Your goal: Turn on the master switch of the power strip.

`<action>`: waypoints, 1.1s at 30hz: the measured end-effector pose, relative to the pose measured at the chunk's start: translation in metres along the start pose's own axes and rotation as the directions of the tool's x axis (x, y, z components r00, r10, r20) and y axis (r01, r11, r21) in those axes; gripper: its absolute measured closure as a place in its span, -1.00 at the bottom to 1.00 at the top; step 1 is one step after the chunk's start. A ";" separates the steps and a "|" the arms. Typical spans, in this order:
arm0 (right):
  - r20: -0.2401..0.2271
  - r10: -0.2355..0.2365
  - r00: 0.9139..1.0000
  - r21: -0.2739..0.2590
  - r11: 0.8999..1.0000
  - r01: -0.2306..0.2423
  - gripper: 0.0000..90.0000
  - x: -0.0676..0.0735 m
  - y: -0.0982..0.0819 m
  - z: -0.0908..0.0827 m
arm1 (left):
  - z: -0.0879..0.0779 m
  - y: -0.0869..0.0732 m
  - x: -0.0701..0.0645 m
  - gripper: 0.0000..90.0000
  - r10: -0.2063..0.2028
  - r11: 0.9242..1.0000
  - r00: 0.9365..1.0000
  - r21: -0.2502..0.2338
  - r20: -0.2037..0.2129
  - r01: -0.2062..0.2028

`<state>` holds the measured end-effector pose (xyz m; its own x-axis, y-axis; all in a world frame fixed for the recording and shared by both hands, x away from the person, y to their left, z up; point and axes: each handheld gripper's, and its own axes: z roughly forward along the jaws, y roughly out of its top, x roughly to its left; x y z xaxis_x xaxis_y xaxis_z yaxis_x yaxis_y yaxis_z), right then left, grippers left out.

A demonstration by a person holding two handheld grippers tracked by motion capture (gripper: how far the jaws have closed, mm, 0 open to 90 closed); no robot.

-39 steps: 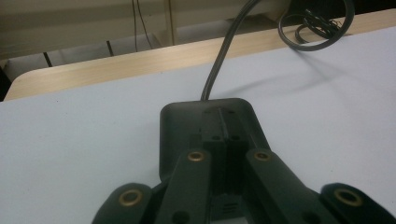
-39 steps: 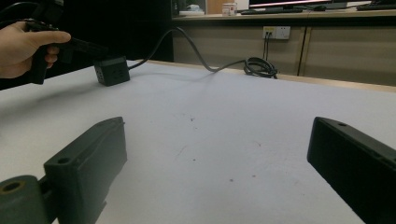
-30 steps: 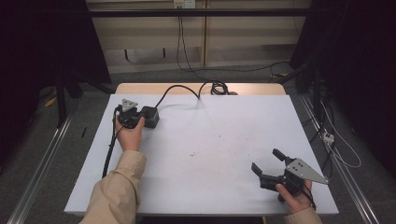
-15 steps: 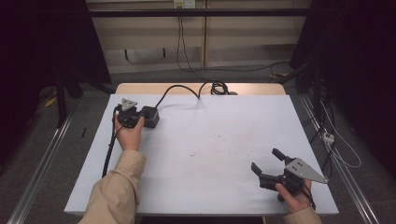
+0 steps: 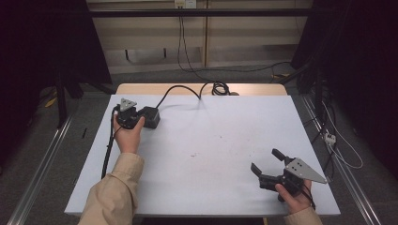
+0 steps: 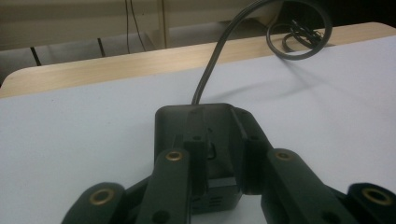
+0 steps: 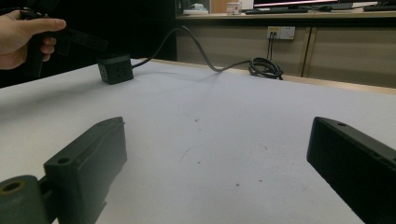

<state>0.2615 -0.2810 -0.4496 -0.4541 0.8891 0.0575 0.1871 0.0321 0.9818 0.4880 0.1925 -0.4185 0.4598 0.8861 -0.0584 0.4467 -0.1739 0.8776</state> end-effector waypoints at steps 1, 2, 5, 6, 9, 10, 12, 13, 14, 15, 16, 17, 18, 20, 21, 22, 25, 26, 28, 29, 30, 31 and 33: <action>0.000 0.001 1.000 0.000 1.000 -0.001 -0.91 0.000 0.000 0.000 | -0.001 0.000 -0.001 0.66 -0.010 1.000 1.000 -0.003 -0.001 0.010; 0.000 0.001 1.000 0.000 1.000 -0.001 -0.91 0.000 0.000 0.000 | -0.002 0.001 -0.001 0.66 -0.011 1.000 1.000 -0.002 0.004 0.011; 0.000 0.000 1.000 0.000 1.000 0.000 -0.91 0.000 0.000 0.001 | -0.003 0.001 -0.002 0.55 -0.018 1.000 1.000 -0.005 0.015 0.018; 0.000 0.000 1.000 0.000 1.000 0.000 -0.91 -0.001 0.000 0.001 | -0.003 0.001 -0.003 0.51 -0.015 1.000 1.000 -0.001 0.016 0.016; 0.000 0.002 1.000 -0.001 1.000 -0.002 -0.91 -0.001 0.000 0.001 | -0.004 0.001 -0.005 0.42 -0.012 1.000 0.999 0.004 0.032 0.012; 0.000 0.002 1.000 -0.001 1.000 -0.002 -0.91 -0.001 0.000 0.001 | -0.004 0.002 -0.006 0.38 -0.016 1.000 0.999 0.000 0.042 0.016; 0.000 0.003 1.000 0.000 1.000 -0.003 -0.91 -0.001 0.000 0.001 | -0.005 0.002 -0.009 0.35 -0.027 1.000 0.998 -0.012 0.063 0.028; 0.000 0.003 1.000 0.002 1.000 -0.003 -0.91 -0.001 -0.001 0.000 | -0.005 0.003 -0.010 0.28 -0.023 1.000 0.998 -0.012 0.067 0.024; 0.000 0.003 1.000 0.003 1.000 -0.003 -0.91 -0.001 -0.001 -0.001 | -0.006 0.003 -0.011 0.21 -0.018 1.000 0.997 -0.013 0.073 0.019; 0.000 0.003 1.000 0.003 1.000 -0.003 -0.91 -0.001 -0.001 -0.001 | -0.006 0.003 -0.012 0.21 -0.027 0.999 0.997 -0.019 0.079 0.029; 0.001 0.002 1.000 0.001 1.000 -0.002 -0.91 -0.001 -0.001 -0.001 | -0.007 0.004 -0.013 0.18 -0.019 1.000 0.996 -0.018 0.083 0.021; 0.001 0.005 1.000 0.001 1.000 -0.005 -0.91 -0.001 -0.001 -0.001 | -0.008 0.004 -0.014 0.16 -0.018 1.000 0.996 -0.023 0.091 0.020; 0.001 0.005 1.000 0.001 1.000 -0.005 -0.91 -0.001 -0.001 -0.001 | -0.009 0.004 -0.015 0.16 -0.012 1.000 0.995 -0.018 0.094 0.014; 0.003 -0.001 1.000 0.001 1.000 0.001 -0.91 -0.002 -0.001 -0.002 | -0.010 0.005 -0.017 0.06 -0.014 1.000 0.994 -0.018 0.108 0.016; 0.003 0.001 1.000 -0.002 1.000 -0.001 -0.91 -0.001 0.000 -0.003 | -0.011 0.005 -0.018 0.06 -0.008 1.000 0.993 -0.014 0.116 0.010; 0.003 0.000 1.000 -0.002 1.000 0.000 -0.91 -0.001 0.000 -0.003 | -0.012 0.005 -0.018 0.05 -0.003 1.000 0.993 -0.007 0.121 0.004; 0.003 0.002 1.000 -0.002 1.000 -0.002 -0.91 -0.001 0.000 -0.003 | -0.015 0.005 -0.021 -0.05 -0.006 1.000 0.991 -0.003 0.137 0.007; 0.004 0.003 1.000 -0.003 1.000 -0.003 -0.91 -0.001 0.000 -0.003 | -0.016 0.004 -0.022 -0.08 -0.009 1.000 0.989 -0.004 0.146 0.009; 0.002 0.001 1.000 0.001 1.000 -0.001 -0.91 -0.001 0.000 -0.002 | -0.018 0.003 -0.024 -0.13 0.002 1.000 0.987 0.002 0.159 -0.002; 0.002 -0.001 1.000 0.000 1.000 0.001 -0.91 -0.001 0.000 -0.002 | -0.019 0.002 -0.025 -0.17 0.005 1.000 0.987 0.007 0.160 -0.006; 0.002 -0.002 1.000 0.001 1.000 0.002 -0.91 -0.001 0.000 -0.002 | -0.021 0.001 -0.025 -0.19 0.006 1.000 0.987 0.005 0.162 -0.007; 0.001 -0.005 1.000 0.002 1.000 0.005 -0.91 -0.001 0.000 -0.002 | -0.021 0.000 -0.025 -0.21 0.004 1.000 0.986 0.004 0.169 -0.005; 0.003 -0.005 1.000 0.002 1.000 0.005 -0.91 -0.001 0.000 -0.002 | -0.023 -0.003 -0.026 -0.25 -0.001 1.000 0.984 0.005 0.180 0.000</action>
<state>0.2597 -0.2827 -0.4495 -0.4525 0.8902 0.0525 0.1871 0.0372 0.9816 0.4574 0.1801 -0.4085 0.5898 0.7946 -0.1440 0.4507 -0.1760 0.8752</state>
